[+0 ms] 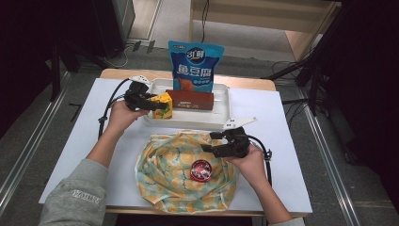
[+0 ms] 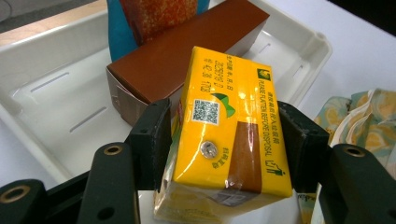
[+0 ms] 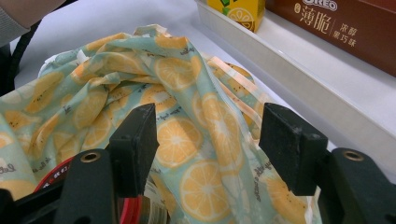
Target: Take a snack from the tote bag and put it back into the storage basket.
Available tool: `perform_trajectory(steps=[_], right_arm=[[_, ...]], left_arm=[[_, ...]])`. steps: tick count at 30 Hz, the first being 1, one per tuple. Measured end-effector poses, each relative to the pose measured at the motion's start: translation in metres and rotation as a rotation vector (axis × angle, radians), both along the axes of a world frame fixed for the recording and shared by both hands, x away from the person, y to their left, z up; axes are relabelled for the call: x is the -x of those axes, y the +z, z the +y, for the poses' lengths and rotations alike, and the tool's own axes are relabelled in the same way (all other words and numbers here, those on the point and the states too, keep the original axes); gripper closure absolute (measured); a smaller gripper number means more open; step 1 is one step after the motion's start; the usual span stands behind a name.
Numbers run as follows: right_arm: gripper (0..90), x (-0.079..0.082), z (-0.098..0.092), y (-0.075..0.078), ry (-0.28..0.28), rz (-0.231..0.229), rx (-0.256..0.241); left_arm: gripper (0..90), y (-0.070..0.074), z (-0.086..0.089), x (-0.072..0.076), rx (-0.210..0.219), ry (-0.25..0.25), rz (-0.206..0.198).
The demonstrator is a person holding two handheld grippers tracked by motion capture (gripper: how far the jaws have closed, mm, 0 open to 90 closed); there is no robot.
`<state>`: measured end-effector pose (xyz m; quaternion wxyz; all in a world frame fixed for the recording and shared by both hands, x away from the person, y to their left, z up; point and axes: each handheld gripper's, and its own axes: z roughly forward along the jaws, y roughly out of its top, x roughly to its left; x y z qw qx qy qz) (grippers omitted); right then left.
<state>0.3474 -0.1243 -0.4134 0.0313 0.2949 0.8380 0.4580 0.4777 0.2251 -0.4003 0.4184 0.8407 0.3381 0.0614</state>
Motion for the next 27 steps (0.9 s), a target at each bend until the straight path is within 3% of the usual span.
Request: perform_trajectory(steps=[16,22,27], right_arm=[[37.9,-0.003,0.004,0.002,0.013,-0.005,-0.004],[37.9,-0.005,0.006,0.002,0.021,-0.008,-0.006],[37.9,-0.006,0.008,0.003,0.023,-0.008,-0.006]], left_arm=[[39.0,0.008,0.019,0.014,0.025,0.033,-0.005],[39.0,0.011,0.025,0.021,0.002,0.045,-0.01],[39.5,0.013,0.032,0.03,0.01,0.053,-0.011]])
